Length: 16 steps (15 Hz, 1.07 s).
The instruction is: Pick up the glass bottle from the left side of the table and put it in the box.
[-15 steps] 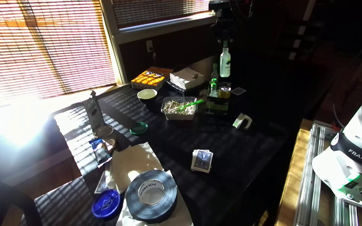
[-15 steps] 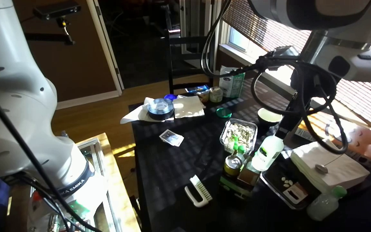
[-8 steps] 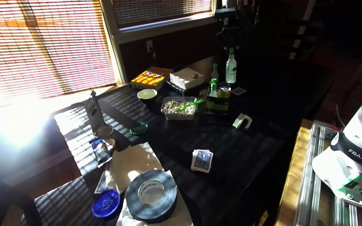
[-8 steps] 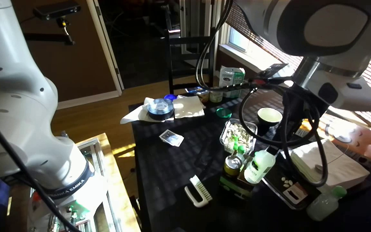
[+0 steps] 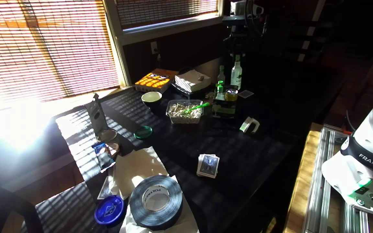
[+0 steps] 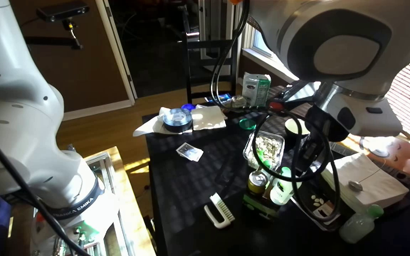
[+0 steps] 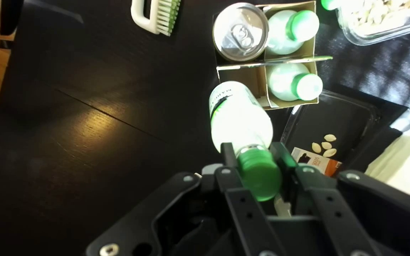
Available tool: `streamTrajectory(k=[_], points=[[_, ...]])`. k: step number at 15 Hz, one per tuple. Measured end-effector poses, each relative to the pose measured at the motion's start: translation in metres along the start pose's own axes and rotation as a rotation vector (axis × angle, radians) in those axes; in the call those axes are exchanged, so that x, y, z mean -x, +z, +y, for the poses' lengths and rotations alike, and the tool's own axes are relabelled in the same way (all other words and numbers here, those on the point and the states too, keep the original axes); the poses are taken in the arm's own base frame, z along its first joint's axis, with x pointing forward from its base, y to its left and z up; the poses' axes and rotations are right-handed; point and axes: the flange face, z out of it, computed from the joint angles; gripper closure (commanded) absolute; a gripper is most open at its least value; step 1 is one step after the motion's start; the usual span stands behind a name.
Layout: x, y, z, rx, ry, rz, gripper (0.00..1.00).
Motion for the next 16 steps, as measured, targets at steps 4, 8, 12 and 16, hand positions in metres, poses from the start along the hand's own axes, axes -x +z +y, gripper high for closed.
streamTrajectory(k=[4,8,12,16], points=[[0.007,0.003,0.004,-0.028,0.003,0.005,0.93],[0.016,0.005,0.004,-0.043,-0.005,0.006,0.93],[0.022,0.011,0.003,-0.044,-0.013,0.006,0.93],[0.024,0.018,0.003,-0.056,-0.015,0.02,0.93]])
